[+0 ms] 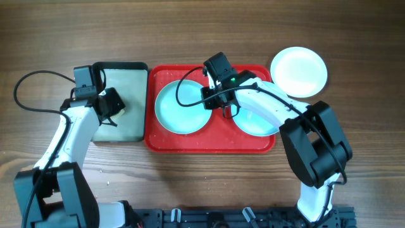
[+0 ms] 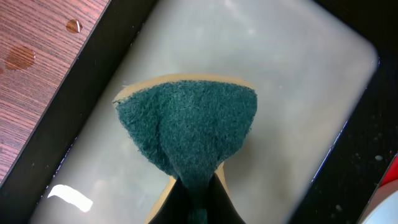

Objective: Clean dirty plates on tray and stack at the side
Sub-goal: 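Lift the blue plate off the red tray with the right gripper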

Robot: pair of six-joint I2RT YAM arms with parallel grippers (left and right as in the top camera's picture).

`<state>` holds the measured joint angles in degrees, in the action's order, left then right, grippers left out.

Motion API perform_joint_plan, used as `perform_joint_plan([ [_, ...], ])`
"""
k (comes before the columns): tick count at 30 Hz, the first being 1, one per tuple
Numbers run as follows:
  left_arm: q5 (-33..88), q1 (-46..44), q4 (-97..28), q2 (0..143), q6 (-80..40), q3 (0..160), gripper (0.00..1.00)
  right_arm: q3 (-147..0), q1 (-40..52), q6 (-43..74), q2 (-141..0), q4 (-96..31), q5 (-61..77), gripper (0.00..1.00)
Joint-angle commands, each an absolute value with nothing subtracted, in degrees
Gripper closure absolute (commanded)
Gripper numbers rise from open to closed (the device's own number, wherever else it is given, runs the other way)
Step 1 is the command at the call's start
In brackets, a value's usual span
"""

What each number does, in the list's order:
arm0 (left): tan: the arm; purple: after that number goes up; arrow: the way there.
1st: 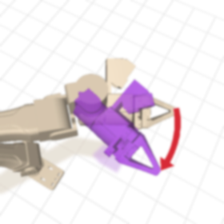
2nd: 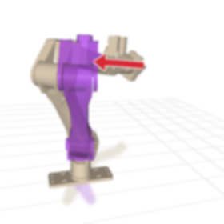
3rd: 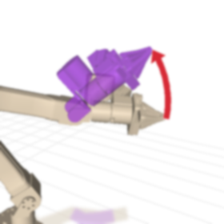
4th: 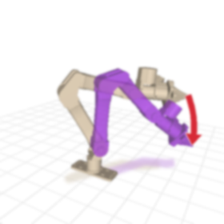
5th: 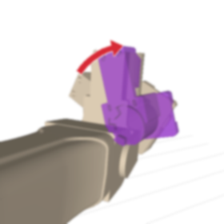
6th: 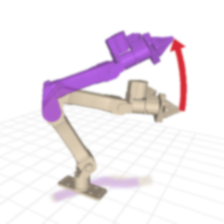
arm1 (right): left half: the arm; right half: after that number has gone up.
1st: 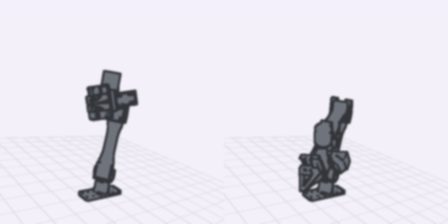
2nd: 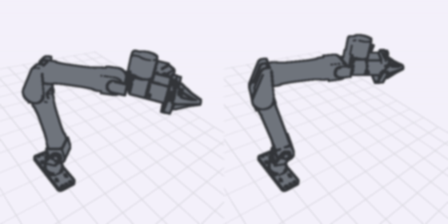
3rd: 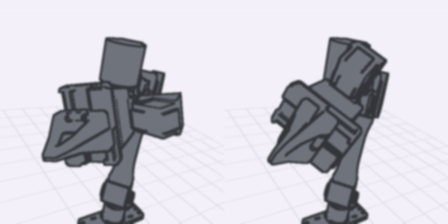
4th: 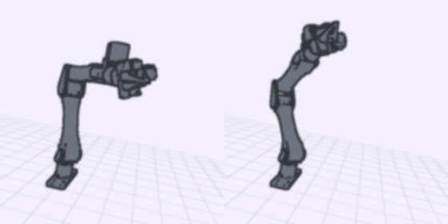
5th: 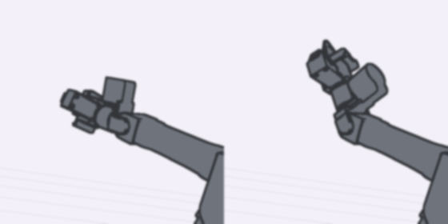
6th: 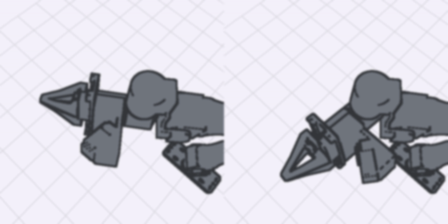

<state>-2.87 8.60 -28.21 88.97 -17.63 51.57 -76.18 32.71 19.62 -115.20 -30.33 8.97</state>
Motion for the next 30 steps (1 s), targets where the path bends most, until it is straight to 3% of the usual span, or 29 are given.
perform_joint_plan([
  [1, -2.0, 8.8, -28.1, 87.8, -16.7, 51.3, 0.96, -75.6, 32.9, 20.1, -116.2, -30.5, 9.5, 0.79],
  [5, -2.0, 8.8, -28.1, 87.8, -16.7, 51.3, 0.96, -75.6, 32.9, 22.6, -117.5, -30.2, 9.5, 0.89],
  [6, -2.0, 8.8, -28.1, 87.8, -16.7, 51.3, 0.96, -75.6, 32.9, 22.7, -117.7, -30.0, 9.5, 0.96],
  [13, -2.0, 8.8, -28.0, 87.8, -16.7, 51.3, 0.96, -78.5, 32.1, 22.7, -115.9, -31.2, 8.8, 0.96],
  [21, -2.0, 8.8, -28.1, 87.8, -16.9, 51.3, 0.96, -79.5, 32.1, 20.8, -107.3, -32.7, -1.5, 0.96],
  [30, -2.0, 8.8, -28.7, 87.8, -16.9, 51.3, 0.96, -97.0, 32.1, 21.2, -107.0, -41.5, -3.0, 0.96],
])
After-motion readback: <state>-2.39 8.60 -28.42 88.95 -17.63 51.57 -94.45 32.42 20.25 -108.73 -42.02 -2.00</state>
